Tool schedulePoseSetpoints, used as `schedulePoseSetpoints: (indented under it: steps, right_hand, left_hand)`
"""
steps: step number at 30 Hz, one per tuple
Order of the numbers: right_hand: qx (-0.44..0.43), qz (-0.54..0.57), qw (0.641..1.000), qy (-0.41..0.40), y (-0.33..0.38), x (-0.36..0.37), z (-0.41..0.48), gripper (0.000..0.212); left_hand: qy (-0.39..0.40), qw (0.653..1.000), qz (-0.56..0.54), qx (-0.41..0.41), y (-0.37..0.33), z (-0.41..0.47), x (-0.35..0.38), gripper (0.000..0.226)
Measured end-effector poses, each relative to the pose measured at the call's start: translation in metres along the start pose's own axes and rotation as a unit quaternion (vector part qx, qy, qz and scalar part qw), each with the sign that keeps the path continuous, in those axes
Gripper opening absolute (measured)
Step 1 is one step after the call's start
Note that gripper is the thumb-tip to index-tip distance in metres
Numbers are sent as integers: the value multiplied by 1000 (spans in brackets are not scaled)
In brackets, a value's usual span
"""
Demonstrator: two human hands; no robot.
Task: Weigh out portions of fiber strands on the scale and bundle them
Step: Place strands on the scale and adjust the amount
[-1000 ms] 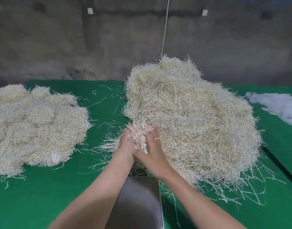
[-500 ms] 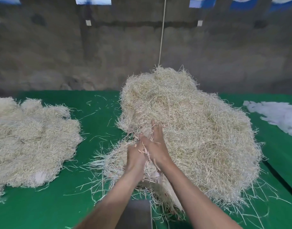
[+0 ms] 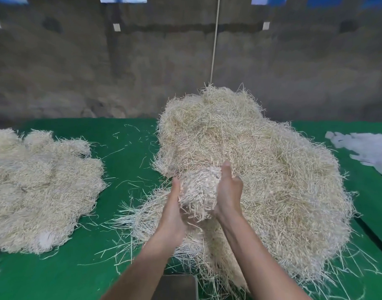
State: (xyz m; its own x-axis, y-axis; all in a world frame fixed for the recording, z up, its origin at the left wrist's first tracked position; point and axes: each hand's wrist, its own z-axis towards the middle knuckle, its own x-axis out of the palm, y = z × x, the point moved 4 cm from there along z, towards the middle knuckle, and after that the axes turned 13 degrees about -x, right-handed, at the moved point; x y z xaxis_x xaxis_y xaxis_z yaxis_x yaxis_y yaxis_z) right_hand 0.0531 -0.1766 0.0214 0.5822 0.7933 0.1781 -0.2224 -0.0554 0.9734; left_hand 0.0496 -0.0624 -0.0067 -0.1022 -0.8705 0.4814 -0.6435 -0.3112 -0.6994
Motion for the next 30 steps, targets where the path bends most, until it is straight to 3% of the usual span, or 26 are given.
schedulePoseSetpoints:
  steps: [2, 3, 5, 7, 9, 12, 13, 15, 16, 17, 18, 19, 21, 23, 26, 30]
  right_hand:
    - [-64, -114, 988, 81, -8, 9, -8, 28]
    - [-128, -211, 960, 129, -16, 13, -17, 29]
    - [-234, -338, 885, 220, -33, 20, -47, 35]
    - [-247, -362, 857, 272, -37, 23, -59, 44]
    - [-214, -335, 885, 241, -27, 19, -31, 46]
    - [-192, -266, 934, 143, -10, 6, 2, 21]
    - [-182, -238, 941, 157, -12, 11, -5, 13]
    - [-184, -232, 920, 258, -21, 34, -41, 31]
    - [-193, -245, 902, 298, -21, 41, -54, 39]
    - [-193, -246, 897, 313, -21, 43, -53, 43]
    - [-166, -231, 907, 309, -21, 40, -42, 43]
    - [-121, -208, 925, 295, -20, 35, -29, 44]
    - [-74, -166, 942, 281, -22, 28, -26, 50]
    - [-100, -150, 944, 276, -21, 34, -53, 52]
    - [-131, -161, 959, 194, -29, 36, -57, 43]
    - [49, -49, 997, 23, -25, 8, -6, 34]
  left_hand:
    - [32, 998, -13, -44, 6, -2, 12, 75]
    - [33, 999, -24, -28, -2, 1, 13, 74]
    - [-50, 998, -48, 4, -19, 18, 1, 55]
    - [-177, 984, 19, 8, -19, 24, -10, 41]
    - [-212, 969, 129, 6, 1, 25, -8, 53]
    - [-140, 979, 150, -2, 11, 22, 4, 68]
    - [-136, 979, 150, 8, 8, 23, 5, 64]
    - [-144, 983, 101, 44, 11, 33, 3, 47]
    - [-163, 983, 88, 12, 9, 28, 3, 41]
    - [-245, 948, 200, 32, 9, 22, -9, 44]
    - [-268, 948, 170, 27, 8, 22, -11, 42]
    - [-187, 980, 48, -44, 13, 22, -2, 35]
    - [-167, 976, 139, 13, -2, 17, 0, 32]
    - [-187, 971, 126, 85, -18, 12, -10, 43]
    - [-224, 961, 132, 99, -15, 18, -12, 73]
    - [-152, 985, 75, 8, 7, 9, 0, 102]
